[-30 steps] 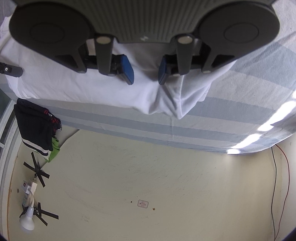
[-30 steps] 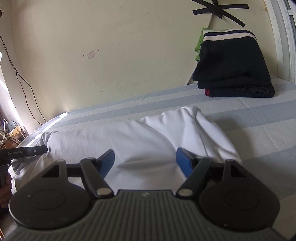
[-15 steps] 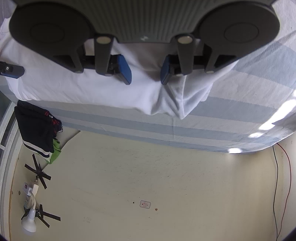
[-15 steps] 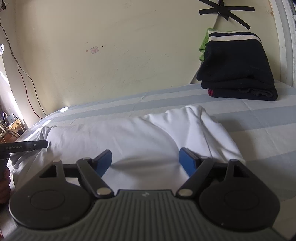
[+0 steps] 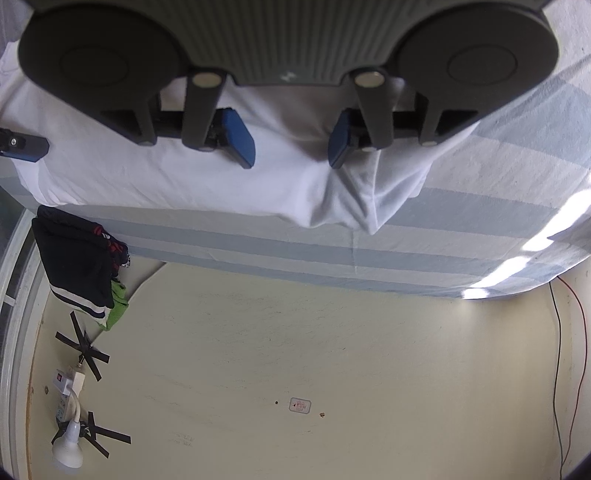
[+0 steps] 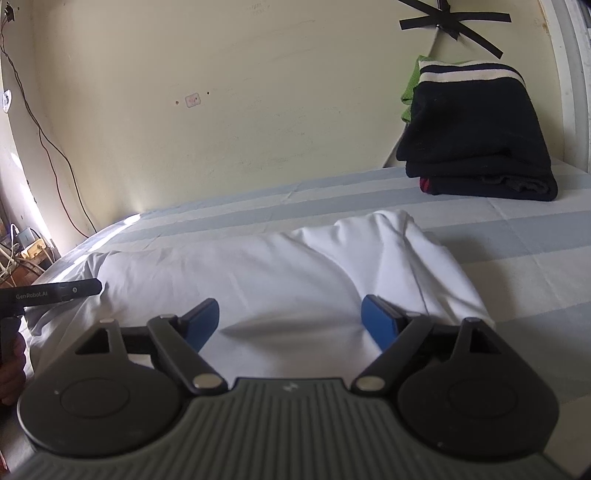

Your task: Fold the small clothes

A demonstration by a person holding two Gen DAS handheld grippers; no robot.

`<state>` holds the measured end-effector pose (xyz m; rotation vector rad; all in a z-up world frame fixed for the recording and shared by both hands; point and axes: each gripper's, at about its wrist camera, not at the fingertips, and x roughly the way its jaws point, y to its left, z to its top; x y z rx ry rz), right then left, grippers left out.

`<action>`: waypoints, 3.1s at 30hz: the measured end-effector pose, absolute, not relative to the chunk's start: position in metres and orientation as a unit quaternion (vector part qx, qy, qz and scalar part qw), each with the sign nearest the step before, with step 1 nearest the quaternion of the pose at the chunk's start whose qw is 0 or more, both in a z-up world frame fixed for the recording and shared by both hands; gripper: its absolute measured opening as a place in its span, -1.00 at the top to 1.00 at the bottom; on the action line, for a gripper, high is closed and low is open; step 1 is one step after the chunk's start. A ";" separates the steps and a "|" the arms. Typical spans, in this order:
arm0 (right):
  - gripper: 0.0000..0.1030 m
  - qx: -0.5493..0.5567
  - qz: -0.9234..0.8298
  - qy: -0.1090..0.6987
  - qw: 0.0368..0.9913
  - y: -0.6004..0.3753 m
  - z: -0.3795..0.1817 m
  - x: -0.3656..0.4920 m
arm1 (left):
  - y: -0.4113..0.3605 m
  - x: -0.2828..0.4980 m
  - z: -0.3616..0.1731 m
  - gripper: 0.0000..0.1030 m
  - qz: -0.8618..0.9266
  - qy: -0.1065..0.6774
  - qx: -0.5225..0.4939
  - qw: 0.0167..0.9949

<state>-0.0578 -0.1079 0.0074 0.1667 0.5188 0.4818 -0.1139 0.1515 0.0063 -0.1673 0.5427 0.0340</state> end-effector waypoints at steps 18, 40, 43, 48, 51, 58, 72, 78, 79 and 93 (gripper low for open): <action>-0.68 0.143 0.244 0.267 0.921 -0.119 0.002 -0.109 | 0.124 -0.131 0.003 -0.06 0.063 0.295 -0.023 0.953; -0.68 0.169 0.283 0.263 0.907 -0.136 -0.002 -0.111 | 0.131 -0.162 0.005 -0.10 0.092 0.273 -0.073 0.955; -0.55 0.173 0.294 0.272 0.900 -0.142 0.004 -0.116 | 0.130 -0.163 0.005 -0.04 0.089 0.269 -0.073 0.956; -0.33 0.190 0.328 0.213 0.900 -0.182 0.033 -0.136 | 0.128 -0.165 0.006 0.07 0.080 0.260 -0.066 0.960; -0.30 0.208 0.280 0.199 0.916 -0.211 0.041 -0.125 | 0.130 -0.171 0.008 0.13 0.055 0.244 -0.076 0.965; 0.27 0.304 0.207 0.236 0.900 -0.256 0.019 -0.076 | 0.137 -0.158 0.036 0.13 -0.003 0.238 -0.154 0.959; -0.01 0.232 0.252 0.249 0.906 -0.207 0.029 -0.072 | 0.085 -0.092 0.021 0.14 -0.031 0.284 -0.098 0.953; -0.34 0.125 0.206 0.253 0.937 -0.188 0.027 -0.082 | 0.088 -0.096 0.005 0.14 -0.012 0.274 -0.073 0.959; -0.30 0.120 0.209 0.261 0.935 -0.184 0.023 -0.081 | 0.088 -0.097 0.006 0.14 -0.011 0.271 -0.072 0.960; 0.76 0.399 0.188 0.336 0.832 -0.236 -0.020 -0.066 | 0.091 -0.102 0.007 0.08 -0.016 0.268 -0.086 0.959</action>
